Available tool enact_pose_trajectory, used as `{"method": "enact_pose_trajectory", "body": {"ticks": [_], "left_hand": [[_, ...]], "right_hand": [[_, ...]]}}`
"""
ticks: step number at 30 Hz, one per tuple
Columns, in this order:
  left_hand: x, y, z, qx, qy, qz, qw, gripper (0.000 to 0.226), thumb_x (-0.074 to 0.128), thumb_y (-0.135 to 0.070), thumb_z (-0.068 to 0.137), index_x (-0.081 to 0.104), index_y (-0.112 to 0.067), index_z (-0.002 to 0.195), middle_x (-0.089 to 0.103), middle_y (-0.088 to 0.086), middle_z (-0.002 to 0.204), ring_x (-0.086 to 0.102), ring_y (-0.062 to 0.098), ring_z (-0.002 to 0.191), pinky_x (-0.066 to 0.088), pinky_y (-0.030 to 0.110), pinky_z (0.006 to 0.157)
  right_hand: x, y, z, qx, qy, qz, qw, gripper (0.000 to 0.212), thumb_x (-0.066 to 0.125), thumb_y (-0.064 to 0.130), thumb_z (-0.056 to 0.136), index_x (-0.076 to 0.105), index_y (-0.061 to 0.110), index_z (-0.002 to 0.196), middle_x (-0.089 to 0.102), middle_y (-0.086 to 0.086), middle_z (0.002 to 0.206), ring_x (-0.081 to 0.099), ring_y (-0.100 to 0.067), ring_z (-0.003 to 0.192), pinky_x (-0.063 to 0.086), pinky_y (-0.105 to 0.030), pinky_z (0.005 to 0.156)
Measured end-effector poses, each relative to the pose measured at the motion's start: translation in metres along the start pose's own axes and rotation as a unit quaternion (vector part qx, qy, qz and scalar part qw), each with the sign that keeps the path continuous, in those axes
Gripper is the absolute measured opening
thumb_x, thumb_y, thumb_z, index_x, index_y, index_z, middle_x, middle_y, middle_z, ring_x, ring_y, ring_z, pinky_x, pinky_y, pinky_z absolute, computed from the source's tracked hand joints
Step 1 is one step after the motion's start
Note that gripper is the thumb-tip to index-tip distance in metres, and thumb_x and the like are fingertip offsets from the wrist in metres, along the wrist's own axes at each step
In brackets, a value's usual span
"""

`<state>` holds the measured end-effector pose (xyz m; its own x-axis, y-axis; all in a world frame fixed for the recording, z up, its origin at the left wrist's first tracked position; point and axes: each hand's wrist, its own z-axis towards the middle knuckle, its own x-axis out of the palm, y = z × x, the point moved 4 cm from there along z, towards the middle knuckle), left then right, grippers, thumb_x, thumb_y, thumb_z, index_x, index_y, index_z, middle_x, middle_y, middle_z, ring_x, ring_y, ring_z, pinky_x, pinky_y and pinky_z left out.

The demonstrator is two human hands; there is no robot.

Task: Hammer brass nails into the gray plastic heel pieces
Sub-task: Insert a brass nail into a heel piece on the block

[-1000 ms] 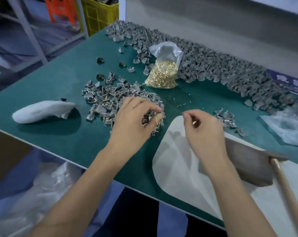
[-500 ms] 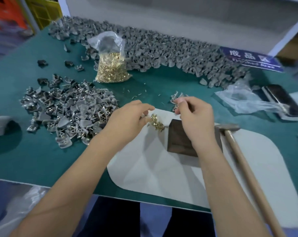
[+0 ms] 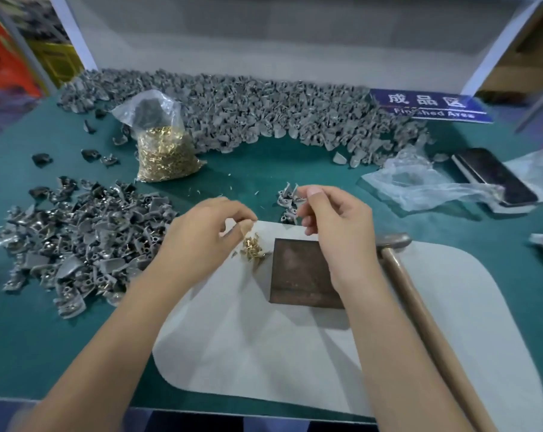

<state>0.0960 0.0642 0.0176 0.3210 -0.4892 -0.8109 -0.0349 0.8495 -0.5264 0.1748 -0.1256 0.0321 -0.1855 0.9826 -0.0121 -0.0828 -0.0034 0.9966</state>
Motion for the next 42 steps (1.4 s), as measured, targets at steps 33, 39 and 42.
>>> {"method": "enact_pose_trajectory", "body": {"ticks": [33,39,42], "left_hand": [[0.044,-0.015,0.070,0.010,0.004,0.006,1.000,0.020,0.074,-0.031,0.092,0.072,-0.031,0.112,0.067,-0.014,0.101,0.054,0.013,0.102,0.046,0.035,0.086],[0.038,-0.029,0.062,0.018,-0.011,-0.031,0.999,0.011,0.063,-0.030,0.098,0.061,-0.037,0.107,0.067,-0.016,0.104,0.059,0.012,0.098,0.048,0.037,0.080],[0.041,-0.038,0.058,0.006,-0.020,-0.144,0.989,0.013,0.062,-0.026,0.100,0.059,-0.036,0.107,0.069,-0.019,0.100,0.064,0.004,0.096,0.050,0.031,0.077]], "right_hand": [[-0.033,-0.003,0.046,-0.134,0.013,-0.158,0.978,0.012,0.073,0.019,0.094,0.070,0.029,0.088,0.068,0.014,0.079,0.064,-0.010,0.077,0.060,-0.043,0.070],[-0.029,-0.006,0.044,-0.119,0.050,-0.118,0.985,0.026,0.076,-0.002,0.088,0.078,0.023,0.093,0.070,0.000,0.091,0.068,-0.015,0.084,0.060,-0.029,0.059],[-0.028,-0.005,0.044,-0.123,0.063,-0.109,0.984,0.029,0.073,-0.003,0.091,0.078,0.025,0.100,0.070,0.006,0.095,0.069,-0.010,0.076,0.060,-0.023,0.062]]}}
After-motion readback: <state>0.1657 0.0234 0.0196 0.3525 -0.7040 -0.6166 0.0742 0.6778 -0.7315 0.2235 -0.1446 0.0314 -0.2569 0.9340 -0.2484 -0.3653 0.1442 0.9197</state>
